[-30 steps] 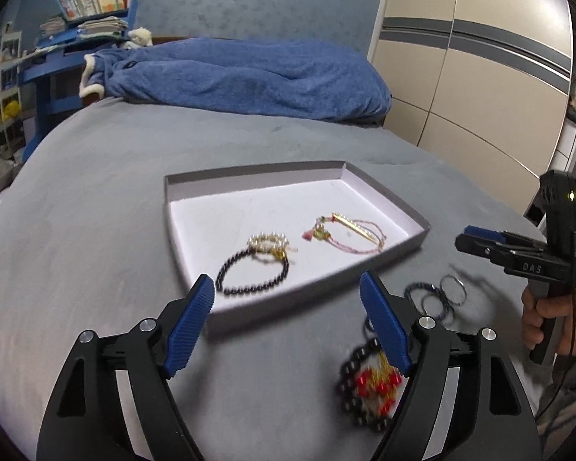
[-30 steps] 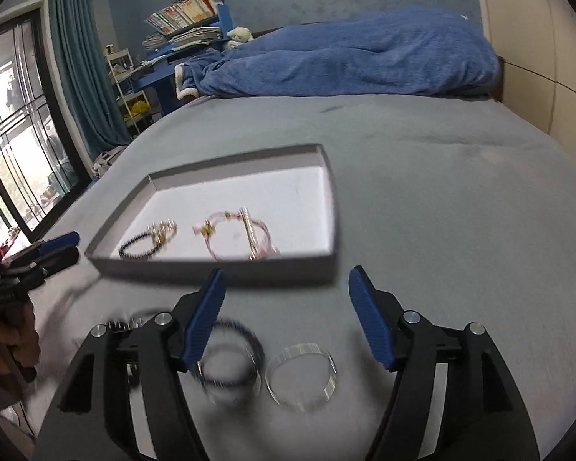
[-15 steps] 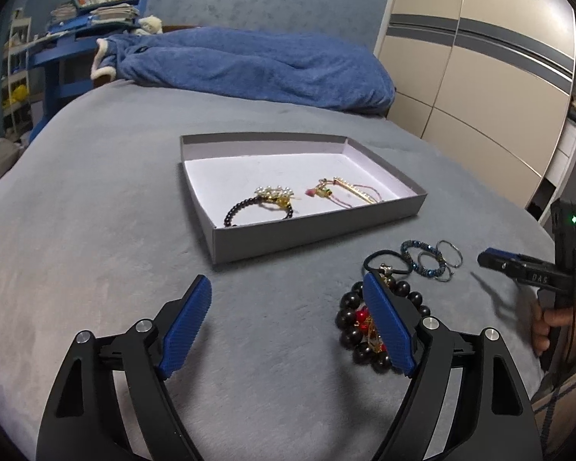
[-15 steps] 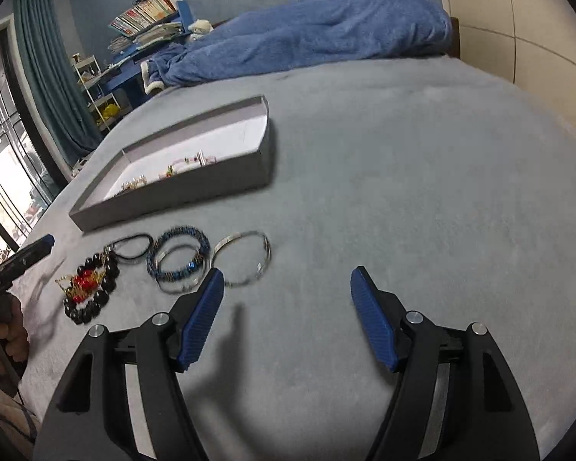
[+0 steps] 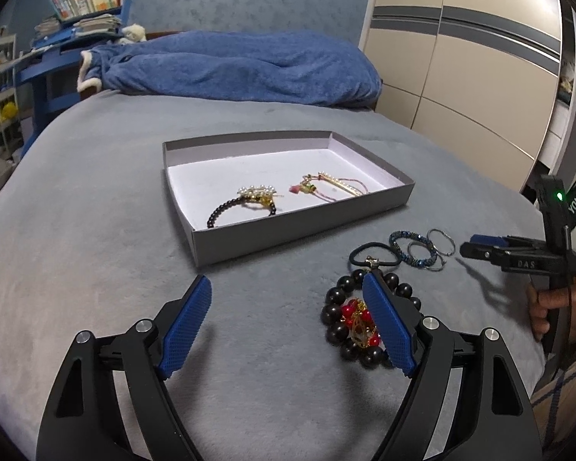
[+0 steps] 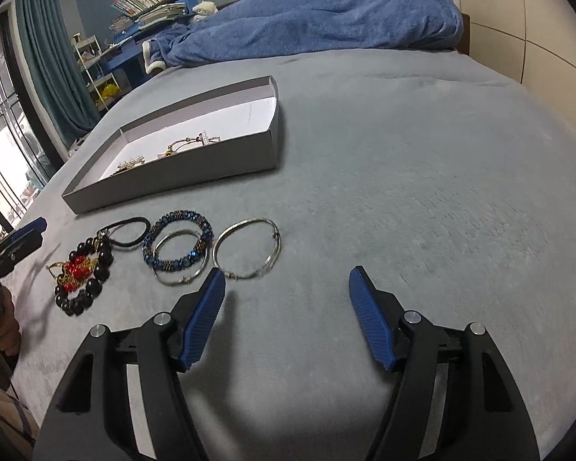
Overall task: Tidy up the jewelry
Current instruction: 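Close the right gripper on a silver bangle while the left grasps the red-pendant bead bracelet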
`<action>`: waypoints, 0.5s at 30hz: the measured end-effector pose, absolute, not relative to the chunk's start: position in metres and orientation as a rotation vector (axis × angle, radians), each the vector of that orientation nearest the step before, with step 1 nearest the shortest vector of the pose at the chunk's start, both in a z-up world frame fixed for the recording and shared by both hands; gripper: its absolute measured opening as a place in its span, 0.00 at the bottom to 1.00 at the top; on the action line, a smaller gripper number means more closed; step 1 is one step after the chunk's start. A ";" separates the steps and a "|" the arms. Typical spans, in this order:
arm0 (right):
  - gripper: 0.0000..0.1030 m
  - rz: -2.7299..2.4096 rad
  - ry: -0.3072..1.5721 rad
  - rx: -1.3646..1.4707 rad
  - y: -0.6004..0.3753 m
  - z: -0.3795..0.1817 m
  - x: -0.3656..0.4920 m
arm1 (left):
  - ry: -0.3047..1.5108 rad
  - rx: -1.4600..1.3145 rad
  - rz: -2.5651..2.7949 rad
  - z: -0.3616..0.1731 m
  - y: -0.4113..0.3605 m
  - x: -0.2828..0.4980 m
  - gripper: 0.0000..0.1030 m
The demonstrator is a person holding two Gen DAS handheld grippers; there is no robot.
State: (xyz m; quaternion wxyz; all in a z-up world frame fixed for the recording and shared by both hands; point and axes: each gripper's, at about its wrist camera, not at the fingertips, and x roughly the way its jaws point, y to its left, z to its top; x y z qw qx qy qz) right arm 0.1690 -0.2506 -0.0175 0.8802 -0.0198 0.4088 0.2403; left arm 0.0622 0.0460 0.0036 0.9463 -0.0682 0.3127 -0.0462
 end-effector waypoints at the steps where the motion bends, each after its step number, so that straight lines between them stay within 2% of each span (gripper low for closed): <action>1: 0.58 0.502 0.857 -0.046 -0.248 -0.018 0.171 | 0.637 -0.139 -0.094 0.004 0.046 0.062 0.79; 3: 0.54 0.503 0.872 -0.066 -0.240 -0.019 0.180 | 0.637 -0.137 -0.095 0.004 0.046 0.062 0.79; 7: 0.26 0.500 0.885 -0.096 -0.231 -0.027 0.188 | 0.635 -0.121 -0.119 0.004 0.042 0.062 0.79; 10: 0.10 0.520 0.879 -0.098 -0.229 -0.027 0.186 | 0.644 -0.090 -0.163 0.005 0.033 0.065 0.79; 15: 0.06 0.531 0.874 -0.058 -0.237 -0.027 0.186 | 0.668 -0.036 -0.232 0.007 0.011 0.082 0.79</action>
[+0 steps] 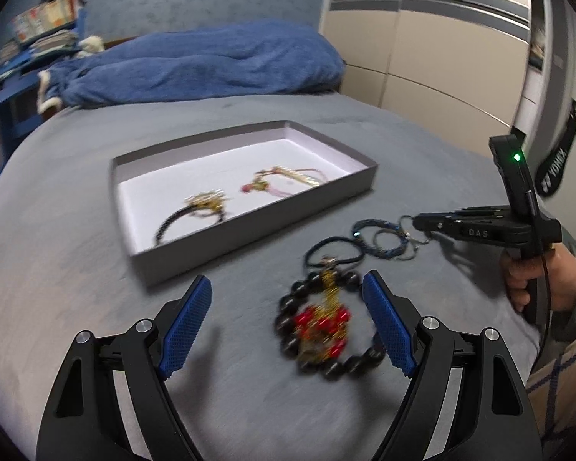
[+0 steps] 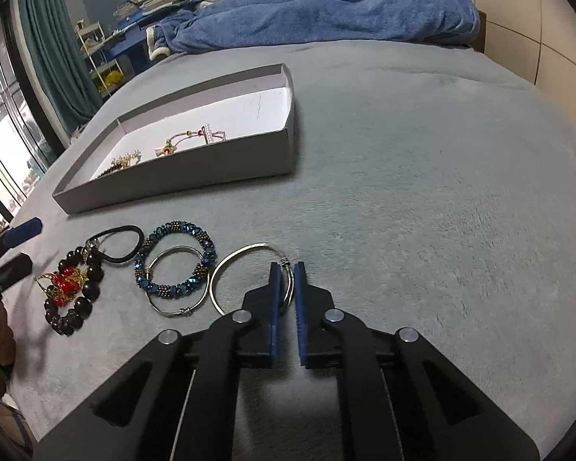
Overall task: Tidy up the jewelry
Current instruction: 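Close the right gripper on a silver bangle while the left grasps the red-pendant bead bracelet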
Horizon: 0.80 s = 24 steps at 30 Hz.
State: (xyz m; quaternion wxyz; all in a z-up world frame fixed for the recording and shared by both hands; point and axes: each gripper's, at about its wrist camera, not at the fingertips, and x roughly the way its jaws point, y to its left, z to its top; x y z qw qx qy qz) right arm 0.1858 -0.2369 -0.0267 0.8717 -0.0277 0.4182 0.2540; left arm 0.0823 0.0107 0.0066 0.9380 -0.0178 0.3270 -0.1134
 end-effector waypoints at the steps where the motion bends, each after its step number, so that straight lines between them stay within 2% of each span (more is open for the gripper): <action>1: 0.06 0.534 0.876 -0.050 -0.239 -0.027 0.186 | 0.671 -0.028 -0.245 0.007 0.006 0.086 0.78; 14: 0.06 0.541 0.891 -0.029 -0.239 -0.028 0.188 | 0.752 0.231 -0.304 -0.007 -0.049 0.129 0.67; 16: 0.06 0.542 0.891 -0.026 -0.240 -0.028 0.188 | 0.773 0.244 -0.301 -0.011 -0.051 0.133 0.57; 18: 0.06 0.544 0.891 -0.023 -0.240 -0.027 0.188 | 0.807 0.247 -0.305 -0.016 -0.051 0.138 0.34; 20: 0.06 0.545 0.891 -0.021 -0.241 -0.028 0.188 | 0.819 0.245 -0.313 -0.018 -0.051 0.140 0.26; 21: 0.06 0.546 0.891 -0.020 -0.241 -0.028 0.189 | 0.815 0.246 -0.312 -0.017 -0.051 0.140 0.18; 24: 0.06 0.547 0.888 -0.014 -0.241 -0.027 0.188 | 0.794 0.217 -0.307 -0.012 -0.046 0.139 0.13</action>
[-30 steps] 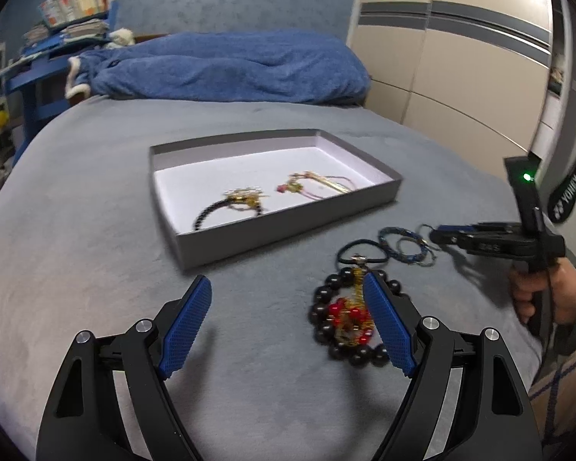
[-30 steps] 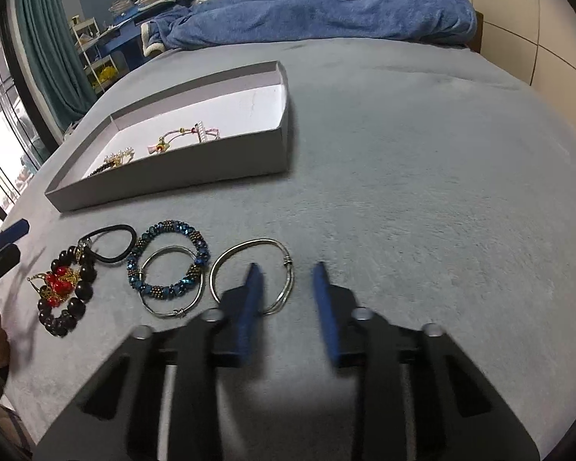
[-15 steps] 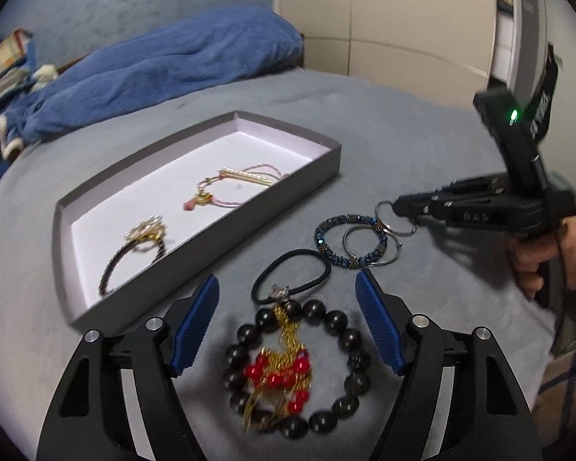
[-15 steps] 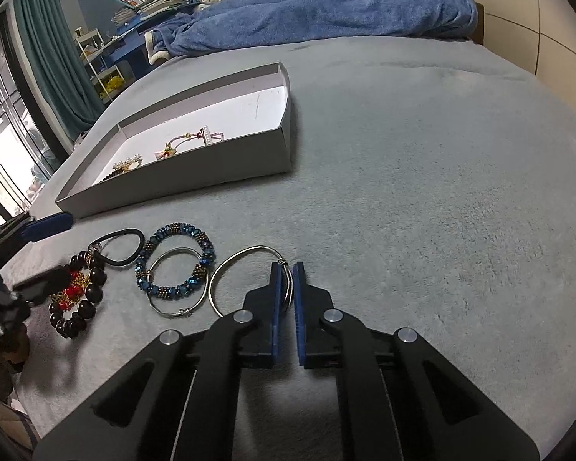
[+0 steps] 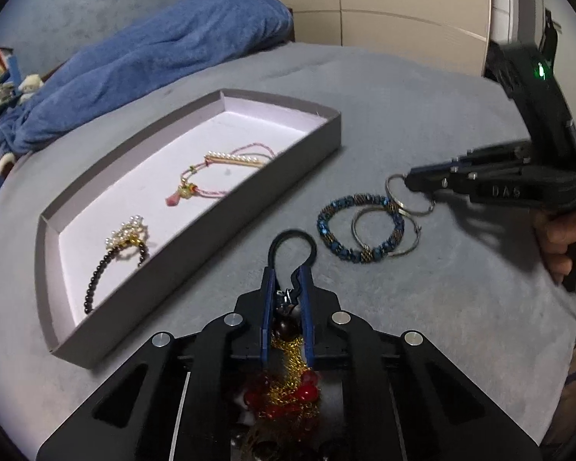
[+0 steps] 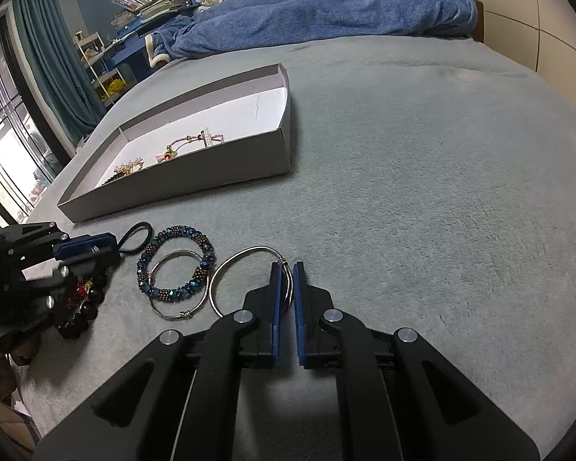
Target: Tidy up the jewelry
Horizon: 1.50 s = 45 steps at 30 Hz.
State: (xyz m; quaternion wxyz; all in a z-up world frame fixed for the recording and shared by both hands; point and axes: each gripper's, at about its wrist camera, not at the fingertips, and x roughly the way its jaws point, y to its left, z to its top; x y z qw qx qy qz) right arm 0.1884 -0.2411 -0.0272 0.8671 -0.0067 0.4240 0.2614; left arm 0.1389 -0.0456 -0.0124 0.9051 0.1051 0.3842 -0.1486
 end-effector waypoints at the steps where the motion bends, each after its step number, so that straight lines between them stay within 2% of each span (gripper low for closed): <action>1: 0.06 0.547 0.886 -0.013 -0.241 -0.027 0.188 | 0.781 0.206 -0.306 -0.010 -0.043 0.138 0.12; 4: 0.06 0.551 0.875 -0.009 -0.242 -0.025 0.187 | 0.743 0.172 -0.299 0.000 -0.038 0.136 0.11; 5: 0.06 0.552 0.871 -0.008 -0.243 -0.024 0.187 | 0.733 0.160 -0.298 0.003 -0.036 0.135 0.07; 23: 0.05 0.622 0.771 0.086 -0.252 0.009 0.183 | 0.607 -0.006 -0.236 0.058 0.016 0.131 0.07; 34: 0.04 0.649 0.730 0.109 -0.245 0.031 0.192 | 0.622 -0.050 -0.200 0.051 0.037 0.138 0.07; 45: 0.04 0.726 0.693 0.070 -0.196 0.057 0.213 | 0.633 -0.120 -0.168 0.041 0.059 0.156 0.07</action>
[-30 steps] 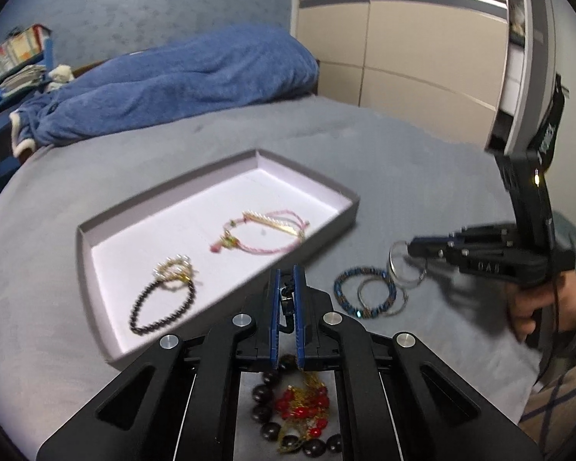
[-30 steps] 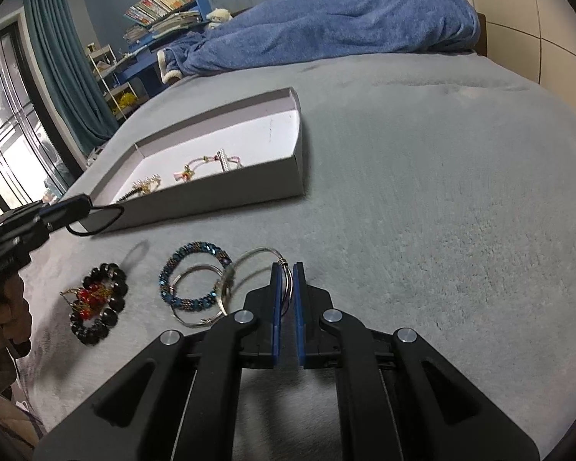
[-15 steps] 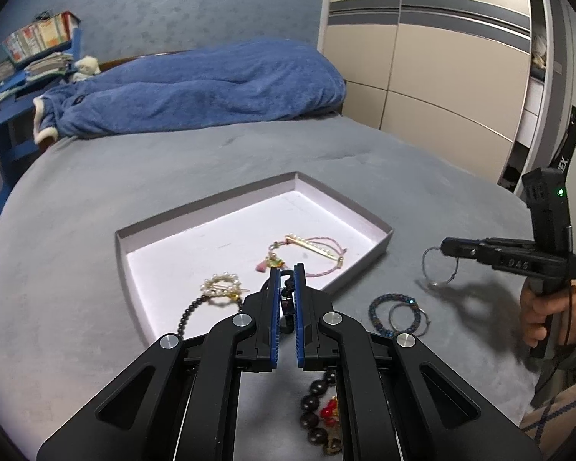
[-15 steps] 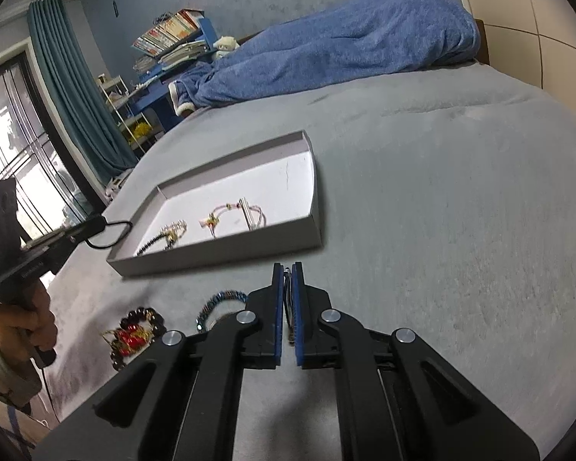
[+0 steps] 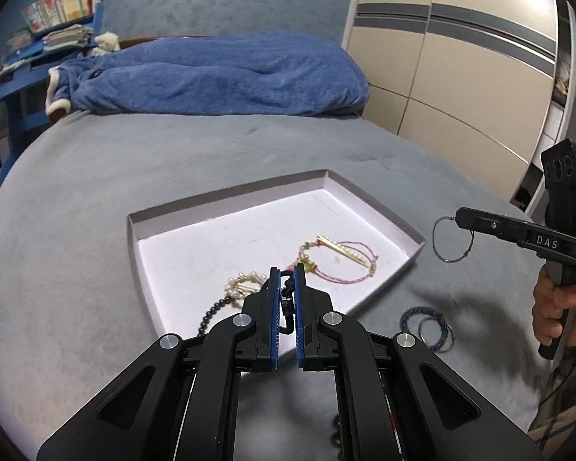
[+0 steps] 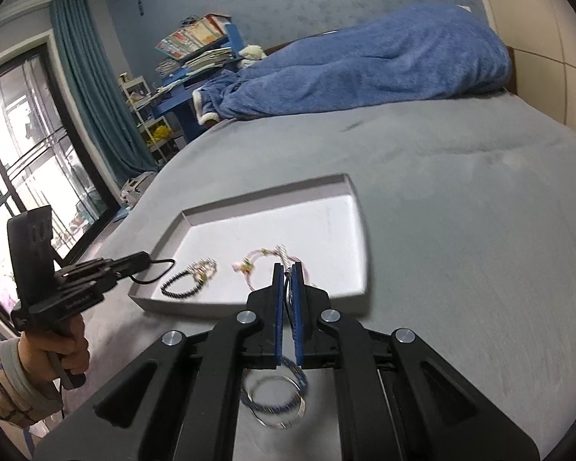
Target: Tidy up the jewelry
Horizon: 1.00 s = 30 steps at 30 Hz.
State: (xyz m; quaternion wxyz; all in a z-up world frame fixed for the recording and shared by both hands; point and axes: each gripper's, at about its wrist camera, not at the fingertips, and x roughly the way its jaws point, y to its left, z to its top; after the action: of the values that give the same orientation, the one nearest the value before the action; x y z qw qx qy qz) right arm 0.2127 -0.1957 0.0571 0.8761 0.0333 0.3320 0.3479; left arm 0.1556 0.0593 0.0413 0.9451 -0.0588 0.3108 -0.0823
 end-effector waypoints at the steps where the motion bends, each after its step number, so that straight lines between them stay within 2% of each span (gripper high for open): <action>1: 0.04 0.736 0.694 0.069 -0.190 0.058 0.215 | 0.632 -0.124 -0.164 0.042 0.061 0.157 0.07; 8: 0.04 0.804 0.735 0.093 -0.154 0.055 0.238 | 0.630 -0.136 -0.156 0.041 0.065 0.169 0.07; 15: 0.04 0.867 0.852 0.202 -0.134 0.031 0.267 | 0.676 -0.169 -0.159 0.026 0.071 0.184 0.07; 26: 0.04 0.741 0.893 0.038 -0.136 0.010 0.269 | 0.706 -0.118 -0.152 0.012 0.067 0.185 0.07; 28: 0.05 0.719 0.883 0.008 -0.139 0.009 0.267 | 0.712 -0.113 -0.145 0.010 0.066 0.184 0.11; 30: 0.11 0.702 0.865 -0.030 -0.142 0.009 0.264 | 0.711 -0.110 -0.143 0.009 0.064 0.181 0.23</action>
State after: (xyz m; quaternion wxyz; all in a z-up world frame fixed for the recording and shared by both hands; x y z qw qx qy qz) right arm 0.2637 -0.1423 0.0092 0.8486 -0.0140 0.4106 0.3332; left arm 0.1811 0.0640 0.0094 0.9334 -0.0539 0.3477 -0.0699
